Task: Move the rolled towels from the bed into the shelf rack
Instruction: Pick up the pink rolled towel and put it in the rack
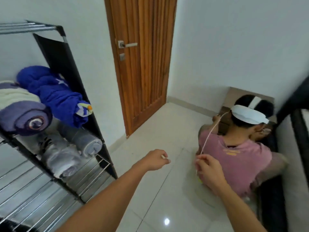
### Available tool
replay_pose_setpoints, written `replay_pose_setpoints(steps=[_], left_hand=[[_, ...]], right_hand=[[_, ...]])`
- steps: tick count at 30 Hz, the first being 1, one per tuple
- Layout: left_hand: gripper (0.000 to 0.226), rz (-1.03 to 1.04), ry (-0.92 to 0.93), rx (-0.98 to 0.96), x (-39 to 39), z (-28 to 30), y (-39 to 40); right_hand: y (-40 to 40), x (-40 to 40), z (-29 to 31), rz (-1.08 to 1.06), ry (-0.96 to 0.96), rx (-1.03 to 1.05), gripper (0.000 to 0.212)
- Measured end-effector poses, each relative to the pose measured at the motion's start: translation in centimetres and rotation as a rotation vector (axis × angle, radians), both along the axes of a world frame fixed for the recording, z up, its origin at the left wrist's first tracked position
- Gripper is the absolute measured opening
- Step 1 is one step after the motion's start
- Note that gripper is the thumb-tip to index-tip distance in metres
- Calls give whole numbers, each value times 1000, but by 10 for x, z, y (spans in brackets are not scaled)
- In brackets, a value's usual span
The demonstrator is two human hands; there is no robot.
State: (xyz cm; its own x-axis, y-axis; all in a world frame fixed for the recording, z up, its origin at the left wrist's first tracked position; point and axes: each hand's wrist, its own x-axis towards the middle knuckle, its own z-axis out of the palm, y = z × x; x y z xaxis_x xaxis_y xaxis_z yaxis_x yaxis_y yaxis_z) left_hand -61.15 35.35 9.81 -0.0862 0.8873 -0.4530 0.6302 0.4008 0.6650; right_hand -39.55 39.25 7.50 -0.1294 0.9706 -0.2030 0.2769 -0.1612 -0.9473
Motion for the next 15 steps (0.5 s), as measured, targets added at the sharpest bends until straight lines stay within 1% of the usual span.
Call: replay_pose_setpoints(steps=[3, 5, 6, 9, 11, 13, 15], left_hand=[[40, -99, -40, 28, 52, 6, -6], [33, -176, -90, 43, 90, 9, -16], [29, -223, -108, 47, 108, 9, -21], [11, -378, -115, 46, 171, 4, -33], [9, -464, -130, 37, 216, -3, -39], [8, -580, -137, 16, 268, -13, -48], [9, -710, -145, -33, 323, -26, -61]], right_hand=[[-41, 50, 1, 56, -35, -149, 13], [-70, 81, 0, 91, -68, -214, 11], [-85, 97, -1, 73, -76, -234, 10], [-128, 159, -6, -134, -65, -279, 5], [-158, 202, -11, -264, -45, -326, 6], [-194, 244, -18, -393, -30, -370, 12], [-230, 283, -23, -571, -30, -402, 11]])
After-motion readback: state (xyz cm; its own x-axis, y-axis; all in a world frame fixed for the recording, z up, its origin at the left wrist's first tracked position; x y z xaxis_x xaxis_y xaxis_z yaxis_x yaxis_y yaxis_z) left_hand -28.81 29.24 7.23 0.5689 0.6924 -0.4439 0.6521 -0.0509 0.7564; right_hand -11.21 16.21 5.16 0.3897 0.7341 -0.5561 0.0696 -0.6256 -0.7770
